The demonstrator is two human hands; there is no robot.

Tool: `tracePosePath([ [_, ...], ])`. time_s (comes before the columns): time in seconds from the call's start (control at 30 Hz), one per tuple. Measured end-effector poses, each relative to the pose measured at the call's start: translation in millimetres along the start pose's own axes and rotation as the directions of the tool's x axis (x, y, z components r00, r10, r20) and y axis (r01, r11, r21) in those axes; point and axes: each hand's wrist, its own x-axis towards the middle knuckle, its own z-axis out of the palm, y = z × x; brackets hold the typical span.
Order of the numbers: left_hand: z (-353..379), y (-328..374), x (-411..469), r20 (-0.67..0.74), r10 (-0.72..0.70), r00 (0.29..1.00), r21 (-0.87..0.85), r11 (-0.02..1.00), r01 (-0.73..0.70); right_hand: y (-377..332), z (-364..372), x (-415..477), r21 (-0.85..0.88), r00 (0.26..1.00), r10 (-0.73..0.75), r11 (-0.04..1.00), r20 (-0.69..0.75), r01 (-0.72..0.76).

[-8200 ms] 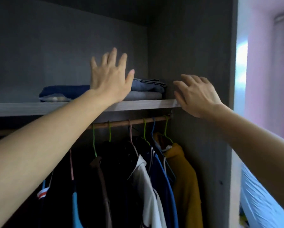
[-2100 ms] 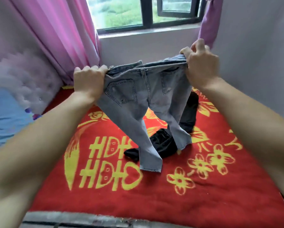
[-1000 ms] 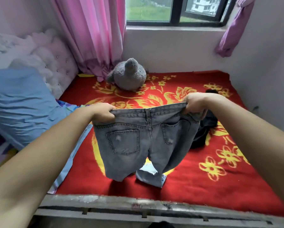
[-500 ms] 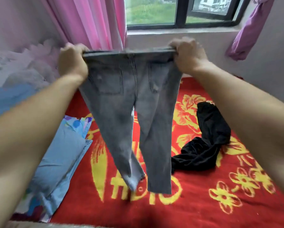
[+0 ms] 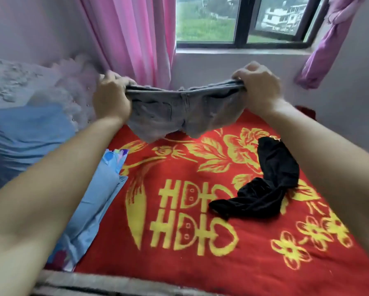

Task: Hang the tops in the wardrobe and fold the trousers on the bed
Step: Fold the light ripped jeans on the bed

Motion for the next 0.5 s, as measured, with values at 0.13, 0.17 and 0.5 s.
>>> tracePosePath([
  [0.13, 72.6, -39.4, -128.7, 0.343, -0.065, 0.937, 0.049, 0.998, 0.051, 6.7, 96.2, -98.9, 0.045, 0.951, 0.08, 0.994, 0.298, -0.098],
  [0.17, 93.0, -50.9, -164.0, 0.432, -0.076, 0.898, 0.093, 0.995, 0.04, 7.8, 125.5, -127.6, 0.022, 0.917, 0.098, 0.993, 0.387, -0.116],
  [0.5, 205.1, -117.2, -468.1, 0.878, -0.209, 0.43, 0.335, 0.911, -0.241, -1.8, 331.1, -401.8, -0.075, 0.519, 0.086, 0.996, 0.85, -0.042],
])
